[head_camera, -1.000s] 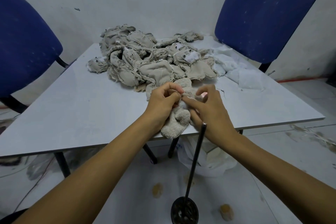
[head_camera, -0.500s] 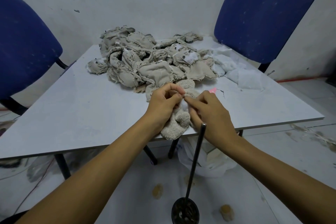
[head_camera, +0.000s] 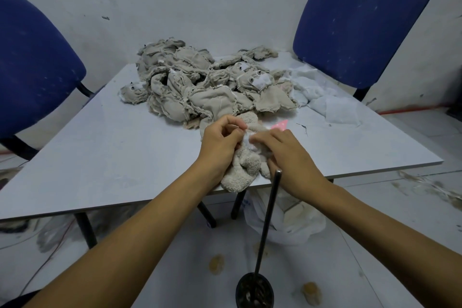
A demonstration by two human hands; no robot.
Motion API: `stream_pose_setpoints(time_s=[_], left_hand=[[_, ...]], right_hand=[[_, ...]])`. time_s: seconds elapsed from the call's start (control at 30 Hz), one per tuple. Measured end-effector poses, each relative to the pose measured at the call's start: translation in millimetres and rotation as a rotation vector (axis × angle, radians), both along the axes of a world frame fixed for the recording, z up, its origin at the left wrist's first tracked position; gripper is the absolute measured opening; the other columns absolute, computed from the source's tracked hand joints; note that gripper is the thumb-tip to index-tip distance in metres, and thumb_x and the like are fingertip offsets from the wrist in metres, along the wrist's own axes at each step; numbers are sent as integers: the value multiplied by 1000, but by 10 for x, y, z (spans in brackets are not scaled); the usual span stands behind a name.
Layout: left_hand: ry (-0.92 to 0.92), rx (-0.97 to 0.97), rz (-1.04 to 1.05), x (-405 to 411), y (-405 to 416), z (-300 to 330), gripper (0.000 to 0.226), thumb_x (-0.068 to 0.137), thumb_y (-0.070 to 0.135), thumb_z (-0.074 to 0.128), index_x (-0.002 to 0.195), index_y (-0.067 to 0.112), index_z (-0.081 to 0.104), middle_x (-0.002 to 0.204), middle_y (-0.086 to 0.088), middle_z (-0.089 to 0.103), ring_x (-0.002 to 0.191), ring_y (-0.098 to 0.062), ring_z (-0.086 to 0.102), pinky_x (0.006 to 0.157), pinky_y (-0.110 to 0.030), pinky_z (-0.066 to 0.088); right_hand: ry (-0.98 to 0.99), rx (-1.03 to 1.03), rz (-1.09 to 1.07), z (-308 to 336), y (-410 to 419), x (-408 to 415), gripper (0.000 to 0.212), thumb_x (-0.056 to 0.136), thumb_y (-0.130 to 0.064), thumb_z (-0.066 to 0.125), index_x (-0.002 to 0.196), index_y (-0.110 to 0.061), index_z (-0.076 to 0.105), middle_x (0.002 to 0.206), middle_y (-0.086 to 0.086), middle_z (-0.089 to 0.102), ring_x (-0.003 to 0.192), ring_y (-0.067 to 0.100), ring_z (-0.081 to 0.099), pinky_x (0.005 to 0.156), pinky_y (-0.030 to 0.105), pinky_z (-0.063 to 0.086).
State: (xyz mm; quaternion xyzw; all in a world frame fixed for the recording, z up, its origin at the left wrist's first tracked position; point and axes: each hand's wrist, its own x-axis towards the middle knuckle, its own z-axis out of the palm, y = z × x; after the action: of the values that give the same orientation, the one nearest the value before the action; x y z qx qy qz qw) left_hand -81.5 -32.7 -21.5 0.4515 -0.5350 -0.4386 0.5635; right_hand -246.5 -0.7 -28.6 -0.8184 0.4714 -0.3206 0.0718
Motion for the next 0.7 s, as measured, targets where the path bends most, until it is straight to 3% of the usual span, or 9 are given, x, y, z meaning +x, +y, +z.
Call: stream_pose_setpoints(time_s=[0.13,0.27,0.33,0.4,0.47,0.57,0.63,0.7], left_hand=[[10,2,-29,-6,4,13,32,90,-9,54,78,18,65,66,4,58,55,-5,49,54,-16,45],[-5,-3,-38,-3,20,21,32,89,-11,54,79,17,64,65,3,55,52,-6,45,51,-16,41],[-6,-9,-40,-2,29,29,31,89,-11,54,79,17,64,62,5,54,50,-6,43,49,-16,40],[-6,-8,-33,-3,32,33,31,89,-11,54,79,17,65,62,5,55,51,-6,43,49,-16,39],[-12,-11,-24,3,32,33,31,89,-11,54,79,17,64,64,3,54,51,-6,43,50,-16,39],[-20,-18,-38,6,35,32,31,89,-11,53,81,16,64,65,2,53,52,-6,43,50,-16,39],[-19,-23,-46,4,40,32,31,89,-12,52,81,16,64,62,5,53,52,-5,45,50,-16,40],[-20,-25,-47,2,37,25,31,89,-12,53,81,16,64,61,8,54,52,-5,46,50,-16,41]], right_hand=[[-90,5,-82,18,-39,3,52,83,5,52,132,-12,58,118,7,48,100,23,55,81,32,47],[-97,-19,40,32,-6,-23,49,79,14,55,121,-7,70,113,8,58,104,21,54,86,17,40],[-122,-17,50,48,20,-45,50,75,16,55,116,-8,72,107,5,60,99,19,56,83,17,43],[-148,-14,33,66,59,-45,47,74,12,54,112,-9,71,99,-3,64,93,21,62,82,28,51],[-104,-31,39,63,71,-33,47,75,2,50,114,-11,71,102,-10,64,95,24,59,84,31,49],[-62,-5,-1,2,4,28,34,90,-6,52,119,-18,66,120,9,57,102,26,51,87,34,45],[-79,75,-64,-15,-25,76,25,96,-17,53,120,-21,59,114,11,51,97,28,55,81,39,50],[-18,72,-69,-22,-10,94,33,94,-17,49,127,-18,58,113,9,49,94,26,55,77,36,48]])
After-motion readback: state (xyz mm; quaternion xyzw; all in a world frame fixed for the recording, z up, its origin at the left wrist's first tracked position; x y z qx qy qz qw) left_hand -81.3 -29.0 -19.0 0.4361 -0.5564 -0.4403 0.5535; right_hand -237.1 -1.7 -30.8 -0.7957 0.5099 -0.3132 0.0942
